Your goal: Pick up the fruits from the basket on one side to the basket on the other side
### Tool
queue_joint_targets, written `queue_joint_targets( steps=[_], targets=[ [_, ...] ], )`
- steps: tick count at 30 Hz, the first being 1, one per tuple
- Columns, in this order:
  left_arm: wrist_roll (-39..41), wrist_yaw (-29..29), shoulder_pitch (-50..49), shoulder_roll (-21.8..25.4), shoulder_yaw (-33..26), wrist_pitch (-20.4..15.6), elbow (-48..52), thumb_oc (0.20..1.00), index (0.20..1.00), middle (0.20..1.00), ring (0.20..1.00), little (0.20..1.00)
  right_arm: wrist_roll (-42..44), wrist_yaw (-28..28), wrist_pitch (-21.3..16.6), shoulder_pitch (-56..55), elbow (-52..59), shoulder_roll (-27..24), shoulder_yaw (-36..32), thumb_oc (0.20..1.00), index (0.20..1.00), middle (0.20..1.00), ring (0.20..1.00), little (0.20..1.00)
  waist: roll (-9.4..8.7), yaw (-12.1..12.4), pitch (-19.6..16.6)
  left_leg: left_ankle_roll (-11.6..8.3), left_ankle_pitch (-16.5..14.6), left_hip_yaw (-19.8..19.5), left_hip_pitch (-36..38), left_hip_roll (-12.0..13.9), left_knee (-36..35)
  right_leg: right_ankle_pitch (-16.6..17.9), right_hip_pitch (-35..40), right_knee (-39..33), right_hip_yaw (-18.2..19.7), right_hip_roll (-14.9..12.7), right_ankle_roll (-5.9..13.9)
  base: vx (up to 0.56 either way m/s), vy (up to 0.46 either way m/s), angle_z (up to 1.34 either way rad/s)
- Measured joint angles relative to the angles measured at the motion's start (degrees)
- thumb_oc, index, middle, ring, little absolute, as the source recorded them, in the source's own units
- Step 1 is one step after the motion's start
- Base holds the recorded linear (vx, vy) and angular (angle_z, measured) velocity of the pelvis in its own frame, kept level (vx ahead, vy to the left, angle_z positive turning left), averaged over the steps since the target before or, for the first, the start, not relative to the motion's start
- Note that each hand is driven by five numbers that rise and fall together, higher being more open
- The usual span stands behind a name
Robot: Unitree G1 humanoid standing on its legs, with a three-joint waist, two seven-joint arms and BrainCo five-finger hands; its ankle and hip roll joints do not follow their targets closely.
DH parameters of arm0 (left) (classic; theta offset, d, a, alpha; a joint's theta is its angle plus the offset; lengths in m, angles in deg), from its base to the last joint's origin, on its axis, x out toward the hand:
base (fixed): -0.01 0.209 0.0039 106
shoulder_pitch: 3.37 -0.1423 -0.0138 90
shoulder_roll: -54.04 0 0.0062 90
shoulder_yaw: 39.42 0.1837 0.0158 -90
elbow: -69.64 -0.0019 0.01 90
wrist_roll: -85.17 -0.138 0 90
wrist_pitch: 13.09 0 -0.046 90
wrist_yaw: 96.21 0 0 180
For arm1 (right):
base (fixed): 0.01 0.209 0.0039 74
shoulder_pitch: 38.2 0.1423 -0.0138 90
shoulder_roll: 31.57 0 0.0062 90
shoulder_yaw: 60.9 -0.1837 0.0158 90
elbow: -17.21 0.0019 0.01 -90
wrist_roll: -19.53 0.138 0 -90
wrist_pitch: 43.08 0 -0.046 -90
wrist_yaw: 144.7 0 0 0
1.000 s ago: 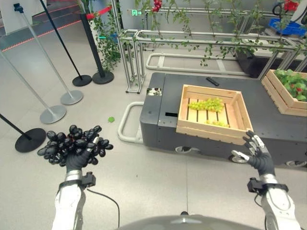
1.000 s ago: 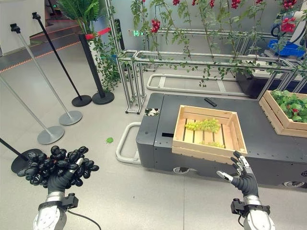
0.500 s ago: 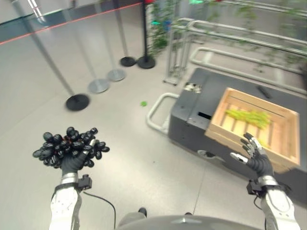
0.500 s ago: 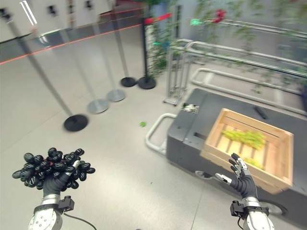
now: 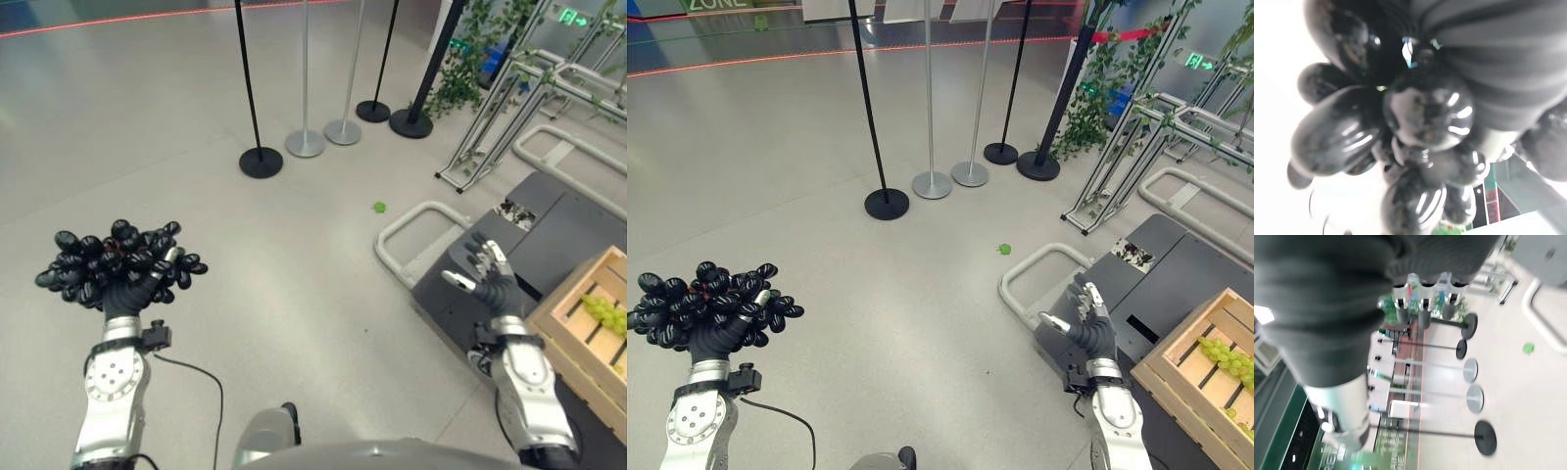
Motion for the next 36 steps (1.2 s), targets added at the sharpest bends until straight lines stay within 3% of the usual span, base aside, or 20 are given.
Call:
queue_joint_targets(
  steps=[2, 4, 5, 6, 7, 8, 9, 10, 11, 13, 14, 16, 17, 19, 21, 22, 24, 27, 32, 36],
  targets=[
    [-0.01, -0.21, 1.62, 0.41, 0.11, 0.03, -0.20, 0.200, 0.200, 0.200, 0.200, 0.200, -0.63, 0.41, 0.05, -0.26, 0.28, -0.67, 0.20, 1.000, 1.000, 1.000, 1.000, 1.000, 0.62, 0.42, 0.33, 0.38, 2.22, -6.37, 1.66, -1.68, -3.87, -4.69, -2.77, -3.93, 1.39, 5.64, -1.47, 0.15, -0.124, 0.77],
    [-0.04, -0.29, 3.05, 0.28, 1.14, -0.12, -0.43, 0.200, 0.200, 0.200, 0.200, 0.200, -0.64, 0.38, -0.05, -1.71, 2.09, -2.22, -1.02, 1.000, 1.000, 1.000, 1.000, 1.000, 1.50, -1.69, 0.67, -0.71, 3.46, -12.85, 2.48, -4.59, -5.37, -5.42, -2.88, -15.13, 0.90, 7.09, -3.46, 0.19, -0.122, 1.36],
    [-0.04, -0.27, 3.61, 0.16, 1.60, -0.09, -0.84, 0.200, 0.200, 0.200, 0.200, 0.200, -0.63, 0.32, -0.06, -1.98, 2.06, -2.53, -1.23, 1.000, 1.000, 1.000, 1.000, 1.000, 1.83, -2.75, 0.50, -0.61, 3.65, -15.03, 2.60, -5.38, -5.32, -5.44, -3.29, -18.06, 5.60, 8.70, -2.99, 0.23, -0.091, 1.95],
    [-0.03, -0.32, 5.16, -0.65, 2.45, -0.15, -2.27, 0.200, 0.200, 0.200, 0.200, 0.200, -0.60, 0.31, -0.02, -2.43, 1.99, -2.73, -1.18, 1.000, 1.000, 1.000, 1.000, 1.000, 3.28, -4.07, 0.46, -1.41, 4.04, -21.04, 2.83, -6.36, -5.19, -5.53, -3.48, -21.94, 16.47, 13.93, -3.07, 0.19, -0.106, 1.89],
    [0.02, -0.36, 9.20, -2.38, 3.99, -0.13, -5.83, 0.200, 0.200, 0.200, 0.200, 0.200, -0.51, 0.22, -0.01, -3.83, 2.01, -3.76, -0.69, 1.000, 1.000, 1.000, 1.000, 1.000, 4.92, -5.78, 0.47, -4.96, 2.67, -25.54, 2.70, -5.79, -4.92, -5.83, -3.46, -23.14, 28.62, 20.54, -3.65, 0.10, -0.125, 2.20],
    [0.11, -0.55, 10.63, -2.78, 4.32, 0.09, -7.21, 0.200, 0.200, 0.200, 0.200, 0.200, -0.55, 0.57, 0.13, -3.79, 1.47, -4.28, 1.06, 1.000, 1.000, 1.000, 1.000, 1.000, 4.25, -6.36, 0.69, -9.81, -0.61, -23.30, 2.36, -4.61, -4.56, -4.51, -3.66, -24.37, 33.31, 22.72, -3.52, 0.10, -0.243, 2.04],
    [-0.01, 0.03, 10.36, -1.59, 4.39, 0.03, -6.78, 0.200, 0.200, 0.200, 0.200, 0.200, -0.50, 1.38, 0.18, -4.53, 3.72, -4.96, 2.79, 1.000, 1.000, 1.000, 1.000, 1.000, 2.14, -6.68, 0.77, -5.78, 0.01, -17.10, 3.03, -3.05, -5.58, -3.52, -4.78, -23.98, 32.41, 23.48, -1.72, 0.05, -0.209, 1.77],
    [0.02, 0.26, 9.44, -1.42, 4.63, 0.08, -6.49, 0.200, 0.200, 0.200, 0.200, 0.200, -0.40, 1.60, 0.03, -4.92, 4.54, -5.23, 2.54, 1.000, 1.000, 1.000, 1.000, 1.000, 1.47, -7.20, 0.39, 0.44, 2.99, -18.94, 4.35, -4.18, -6.26, -3.01, -4.86, -23.35, 32.29, 23.69, -2.42, 0.11, -0.341, 1.75],
    [0.05, 0.53, 7.06, -1.35, 4.68, 0.12, -5.21, 0.200, 0.200, 0.200, 0.200, 0.200, 0.15, 1.72, 0.00, -4.67, 4.09, -4.53, 2.42, 1.000, 1.000, 1.000, 1.000, 1.000, -0.43, -7.89, -0.81, 0.91, 2.97, -22.79, 5.90, -6.37, -7.22, -1.91, -5.99, -22.75, 31.70, 23.57, -4.41, 0.04, -0.189, 1.56],
    [0.05, 0.85, 3.44, -1.46, 4.70, -0.05, -3.28, 0.200, 0.200, 0.200, 0.200, 0.200, 0.95, 2.28, -0.06, -3.88, 3.39, -4.79, 2.23, 1.000, 1.000, 1.000, 1.000, 1.000, -2.74, -7.30, -2.35, 0.55, 2.77, -28.17, 7.56, -9.88, -8.01, 2.44, -6.60, -24.16, 30.94, 22.84, -6.52, -0.02, -0.297, 1.57],
    [0.18, 0.73, 1.34, -2.38, 4.58, -0.04, -3.04, 0.200, 0.200, 0.200, 0.200, 0.200, 1.30, 2.72, -0.14, -2.41, 1.76, -5.31, 2.01, 1.000, 1.000, 1.000, 1.000, 1.000, -2.31, -5.61, -3.34, -0.04, 1.85, -28.33, 7.18, -10.71, -7.26, 4.14, -6.87, -24.50, 29.57, 22.15, -8.83, -0.08, -0.313, 1.15],
    [0.94, 0.83, -0.18, -5.05, 4.83, -0.11, -3.23, 0.200, 0.200, 0.200, 0.200, 0.200, 1.93, 2.32, -0.09, -0.15, 0.91, -6.05, 1.82, 1.000, 1.000, 1.000, 1.000, 1.000, -0.28, -2.94, -3.94, -2.21, 0.58, -31.98, 6.00, -10.09, -5.27, 4.12, -5.71, -25.30, 28.60, 22.04, -9.03, -0.18, -0.354, 1.22],
    [2.41, 0.83, 0.38, -5.89, 6.46, 0.03, -3.65, 0.200, 0.200, 0.200, 0.200, 0.200, 2.44, 1.87, -0.16, -0.18, 0.78, -6.69, 1.96, 1.000, 1.000, 1.000, 1.000, 1.000, 0.11, -2.27, -4.80, -7.06, 0.16, -36.57, 4.42, -10.68, -3.20, 2.47, -4.14, -26.83, 24.94, 20.16, -9.72, -0.24, -0.338, 1.81],
    [2.91, 0.81, 2.40, -5.04, 8.94, 0.04, -3.41, 0.200, 0.200, 0.200, 0.200, 0.200, 2.71, 0.82, -0.82, -0.15, 0.88, -7.15, 2.03, 1.000, 1.000, 1.000, 1.000, 1.000, 0.10, -3.40, -5.16, -8.75, 0.83, -37.89, 2.79, -10.33, -2.37, 1.64, -4.04, -27.32, 19.46, 18.58, -10.23, -0.22, -0.208, 2.62],
    [3.69, 0.74, 3.75, -4.35, 9.76, -0.19, -2.62, 0.200, 0.200, 0.200, 0.200, 0.200, 2.89, -0.12, -1.26, 2.07, 0.64, -7.38, 1.01, 1.000, 1.000, 1.000, 1.000, 1.000, 0.97, -4.37, -4.95, -9.60, 1.00, -32.50, -0.01, -8.81, -2.78, 0.82, -3.07, -29.31, 18.31, 18.05, -10.27, -0.15, -0.129, 2.69],
    [4.81, 0.69, 5.06, -4.31, 9.96, 0.11, -2.85, 0.200, 0.200, 0.200, 0.200, 0.200, 2.86, -1.03, -1.35, 3.35, 0.68, -7.48, -0.05, 1.000, 1.000, 1.000, 1.000, 1.000, 1.02, -5.14, -3.94, -11.48, 2.11, -22.18, -1.48, -7.56, -3.07, 0.57, -1.93, -30.81, 15.57, 17.08, -10.63, -0.12, -0.064, 1.94],
    [5.17, 0.72, 3.84, -3.65, 10.18, 0.08, -2.28, 0.200, 0.200, 0.200, 0.200, 0.200, 2.55, -2.11, -1.41, 4.89, 0.29, -7.22, -0.73, 1.000, 1.000, 1.000, 1.000, 1.000, 1.27, -2.95, -2.90, -10.28, 4.48, -11.23, -1.91, -5.96, -4.16, 0.48, 0.26, -31.09, 12.65, 16.76, -10.60, -0.15, -0.096, 1.67],
    [5.16, 0.85, 2.48, -2.73, 9.58, -0.09, -0.47, 0.200, 0.200, 0.200, 0.200, 0.200, 2.27, -2.62, -1.62, 5.30, -0.29, -6.77, -0.80, 1.000, 1.000, 1.000, 1.000, 1.000, -0.17, -3.03, -1.48, -9.11, 5.56, -6.39, -1.35, -5.01, -4.54, 0.49, 2.37, -32.77, 8.91, 15.53, -11.50, -0.10, -0.073, 1.19],
    [5.25, 1.32, 2.79, -3.29, 8.27, -0.63, -0.47, 0.200, 0.200, 0.200, 0.200, 0.200, 2.28, -2.56, -1.78, 6.18, -0.42, -6.32, -0.55, 1.000, 1.000, 1.000, 1.000, 1.000, -0.90, -3.08, 0.03, -10.17, 2.47, -1.42, 0.71, 6.61, -7.64, 0.11, 1.86, -32.78, 3.31, 15.78, -12.01, -0.01, 0.044, 0.86],
    [4.99, 1.92, 3.78, -4.73, 8.54, -0.78, -0.72, 0.200, 0.200, 0.200, 0.200, 0.200, 2.36, -2.56, -1.81, 5.24, 0.36, -7.09, -1.23, 1.000, 1.000, 1.000, 1.000, 1.000, 1.91, -4.81, 0.35, -10.91, 5.48, 6.52, 5.66, 12.42, -11.69, 0.47, 5.07, -33.46, -6.17, 13.55, -8.68, 0.06, 0.179, 1.06]
  ],
)
